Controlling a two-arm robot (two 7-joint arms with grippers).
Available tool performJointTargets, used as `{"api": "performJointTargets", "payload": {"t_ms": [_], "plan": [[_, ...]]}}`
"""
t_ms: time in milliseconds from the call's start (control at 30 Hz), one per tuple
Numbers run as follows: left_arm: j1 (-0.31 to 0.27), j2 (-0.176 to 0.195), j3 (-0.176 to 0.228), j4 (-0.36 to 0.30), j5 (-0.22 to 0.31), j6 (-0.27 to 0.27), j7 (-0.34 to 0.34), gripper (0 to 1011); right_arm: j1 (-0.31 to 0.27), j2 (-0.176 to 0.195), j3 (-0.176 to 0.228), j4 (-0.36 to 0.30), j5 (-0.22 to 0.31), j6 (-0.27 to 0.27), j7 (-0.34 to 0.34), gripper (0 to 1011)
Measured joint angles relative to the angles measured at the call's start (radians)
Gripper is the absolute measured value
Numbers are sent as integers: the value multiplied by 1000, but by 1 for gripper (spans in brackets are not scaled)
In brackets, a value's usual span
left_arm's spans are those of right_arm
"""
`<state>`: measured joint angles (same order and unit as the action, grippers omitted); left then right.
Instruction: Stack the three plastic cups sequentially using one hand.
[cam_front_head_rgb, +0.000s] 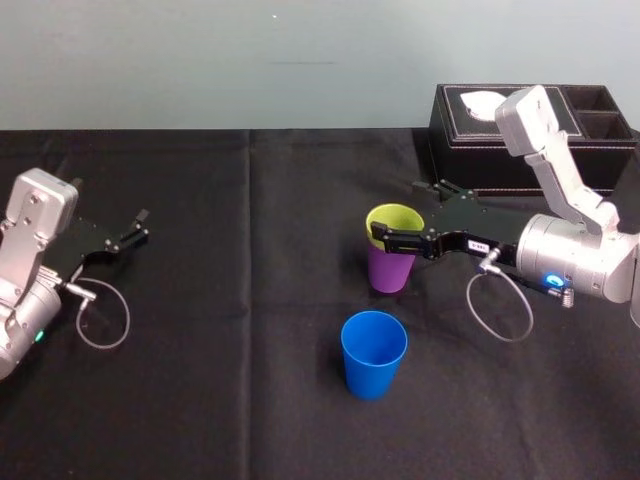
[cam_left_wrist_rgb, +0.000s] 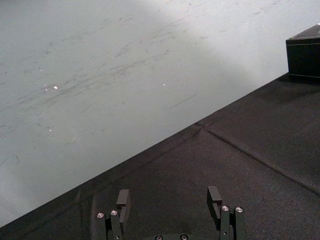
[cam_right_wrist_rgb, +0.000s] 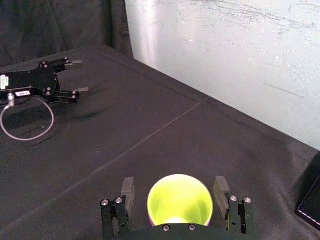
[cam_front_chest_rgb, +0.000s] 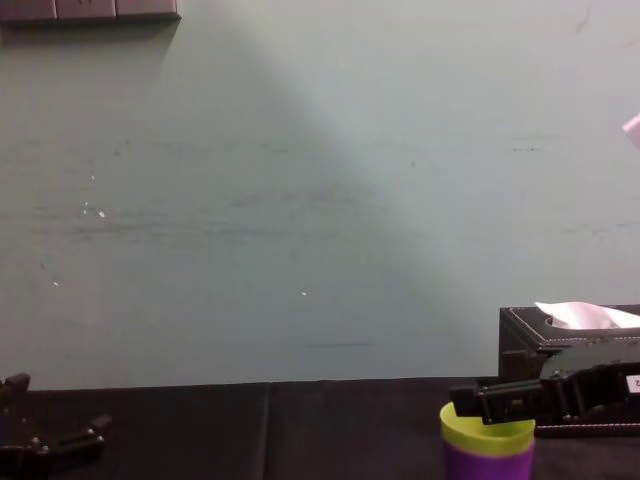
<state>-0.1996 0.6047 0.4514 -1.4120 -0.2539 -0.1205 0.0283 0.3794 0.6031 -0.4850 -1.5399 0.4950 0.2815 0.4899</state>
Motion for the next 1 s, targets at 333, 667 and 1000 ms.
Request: {"api": "performJointTargets", "payload": {"t_ms": [333, 667, 1000], "plan": [[0, 0, 0, 0, 0, 0, 0, 1011, 0, 0, 0, -1, 0, 0, 0, 1003], [0, 0, 0, 0, 0, 0, 0, 1011, -92, 55, 61, -67, 71, -57, 39, 1003], [0, 0, 0, 0, 0, 0, 0, 1011, -308, 163, 139, -156, 124, -249, 102, 1003]]}}
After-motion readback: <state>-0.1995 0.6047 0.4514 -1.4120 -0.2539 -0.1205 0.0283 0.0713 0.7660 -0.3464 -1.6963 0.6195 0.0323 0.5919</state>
